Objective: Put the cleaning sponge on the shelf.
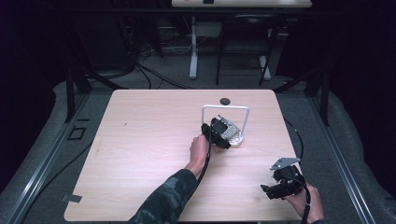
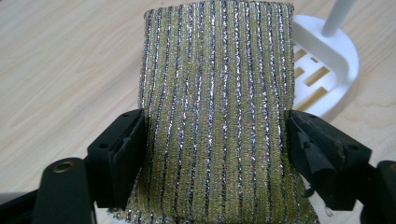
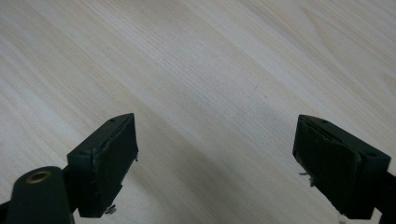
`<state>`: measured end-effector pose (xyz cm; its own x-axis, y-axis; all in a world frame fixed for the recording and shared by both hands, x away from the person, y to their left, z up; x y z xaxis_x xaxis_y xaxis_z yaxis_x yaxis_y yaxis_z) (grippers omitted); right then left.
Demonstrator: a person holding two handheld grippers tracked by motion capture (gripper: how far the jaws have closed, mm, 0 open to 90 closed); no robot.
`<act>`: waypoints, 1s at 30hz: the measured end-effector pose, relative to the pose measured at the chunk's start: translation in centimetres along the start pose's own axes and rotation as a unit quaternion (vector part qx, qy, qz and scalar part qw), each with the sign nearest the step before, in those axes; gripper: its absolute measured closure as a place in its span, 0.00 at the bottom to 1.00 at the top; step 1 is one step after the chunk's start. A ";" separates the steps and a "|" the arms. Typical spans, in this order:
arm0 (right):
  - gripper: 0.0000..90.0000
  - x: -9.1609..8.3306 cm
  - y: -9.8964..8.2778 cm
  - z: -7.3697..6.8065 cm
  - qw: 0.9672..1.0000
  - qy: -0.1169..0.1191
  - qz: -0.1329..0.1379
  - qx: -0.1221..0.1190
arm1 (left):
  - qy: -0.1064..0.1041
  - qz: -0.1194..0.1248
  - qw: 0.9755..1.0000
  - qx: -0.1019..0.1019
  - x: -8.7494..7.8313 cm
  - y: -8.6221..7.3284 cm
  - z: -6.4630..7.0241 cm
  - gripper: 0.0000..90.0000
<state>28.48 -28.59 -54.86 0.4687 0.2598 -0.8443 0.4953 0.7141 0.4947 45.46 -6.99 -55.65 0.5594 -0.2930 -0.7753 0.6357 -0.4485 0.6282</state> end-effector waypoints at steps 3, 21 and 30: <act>0.15 0.0 0.0 0.0 1.000 0.001 -0.002 0.000 | 0.003 0.007 1.000 0.005 -0.3 0.2 0.3 0.22; 0.14 -0.1 0.1 -0.2 1.000 0.002 0.001 0.001 | -0.052 0.037 0.998 0.019 -5.3 -0.3 0.2 0.16; 0.14 -0.1 0.1 -0.3 1.000 -0.001 0.000 0.002 | -0.071 0.029 0.997 0.025 -7.8 -2.0 -1.5 0.11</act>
<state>28.29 -28.37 -54.83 0.4697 0.2589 -0.8440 0.4976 0.7121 0.4953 40.61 -2.54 -50.75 0.5109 -0.4352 -0.7413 0.5746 -0.4685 0.6711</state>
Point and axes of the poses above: each handheld gripper's, and its own axes: x roughly forward along the jaws, y roughly out of its top, z roughly to its right, the point moved 2 cm from there along x, roughly forward along the jaws, and after that the axes turned 12 degrees about -x, right-handed, at the moved point
